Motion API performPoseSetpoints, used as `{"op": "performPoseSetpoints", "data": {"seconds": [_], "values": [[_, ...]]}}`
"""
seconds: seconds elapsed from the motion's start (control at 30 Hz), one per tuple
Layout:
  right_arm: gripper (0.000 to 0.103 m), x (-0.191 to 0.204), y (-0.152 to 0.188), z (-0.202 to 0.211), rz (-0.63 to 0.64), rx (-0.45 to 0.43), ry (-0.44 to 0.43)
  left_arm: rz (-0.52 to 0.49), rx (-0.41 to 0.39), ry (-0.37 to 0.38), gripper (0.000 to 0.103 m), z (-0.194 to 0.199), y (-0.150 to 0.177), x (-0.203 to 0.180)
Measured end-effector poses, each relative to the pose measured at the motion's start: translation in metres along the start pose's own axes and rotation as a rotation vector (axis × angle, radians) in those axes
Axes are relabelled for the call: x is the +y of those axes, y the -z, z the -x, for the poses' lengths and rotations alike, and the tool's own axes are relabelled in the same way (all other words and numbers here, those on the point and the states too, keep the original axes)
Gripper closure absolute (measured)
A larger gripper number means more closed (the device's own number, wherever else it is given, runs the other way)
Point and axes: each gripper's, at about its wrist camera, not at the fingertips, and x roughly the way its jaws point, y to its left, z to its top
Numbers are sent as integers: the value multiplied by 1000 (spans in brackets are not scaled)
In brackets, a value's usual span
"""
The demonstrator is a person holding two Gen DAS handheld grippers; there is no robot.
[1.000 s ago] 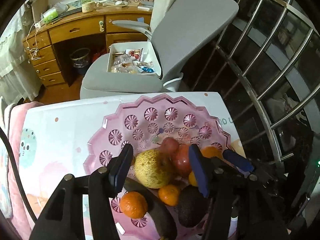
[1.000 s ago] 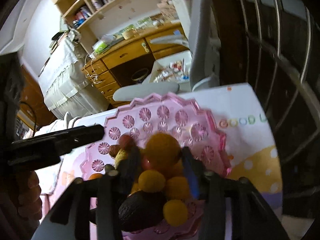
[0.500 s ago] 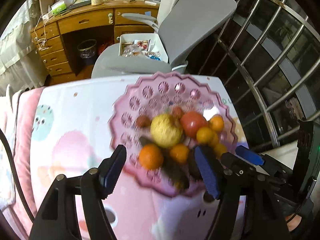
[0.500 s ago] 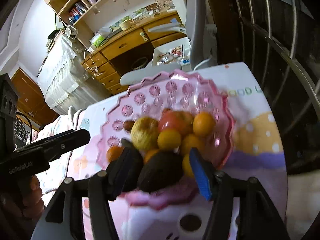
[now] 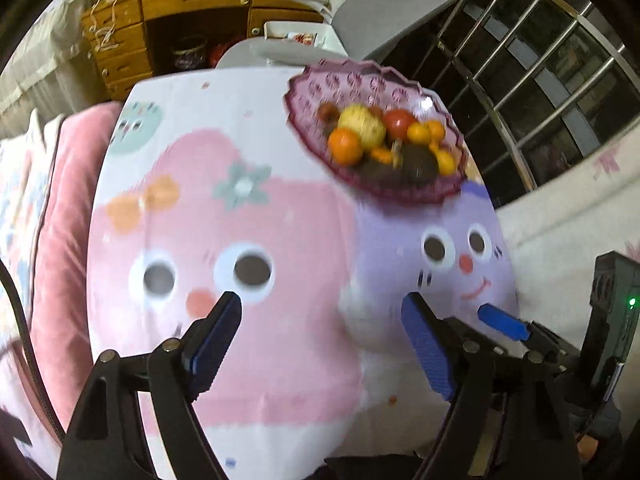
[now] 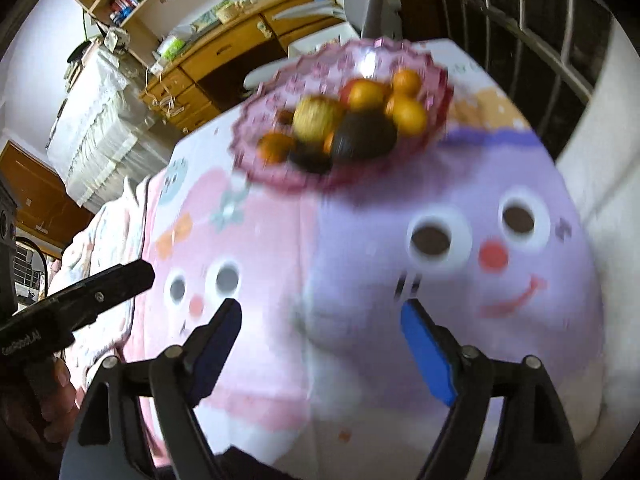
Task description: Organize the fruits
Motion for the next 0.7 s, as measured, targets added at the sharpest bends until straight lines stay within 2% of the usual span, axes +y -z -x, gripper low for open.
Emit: {"op": "performPoseSetpoints", "data": {"seconds": [0.13,0.3,0.37,0.5,0.57,0.7], "values": [[17,14,43,8,2,44,5,7,16,-22,21,17,37,12],[14,29,71,36,33,48,5,19,10,-40,20,48,68,14],[10,36,75,53,61,39,15,24,-20,-43,14,67,74,8],[7,43,73,85,110,26,21,25,-75,-67,12,101,75,-5],[7,44,69,102,120,25,21,39,-115,-33,4,122,74,-12],[6,49,64,134,157,14,44,19,-201,-63,1,157,72,-28]]}}
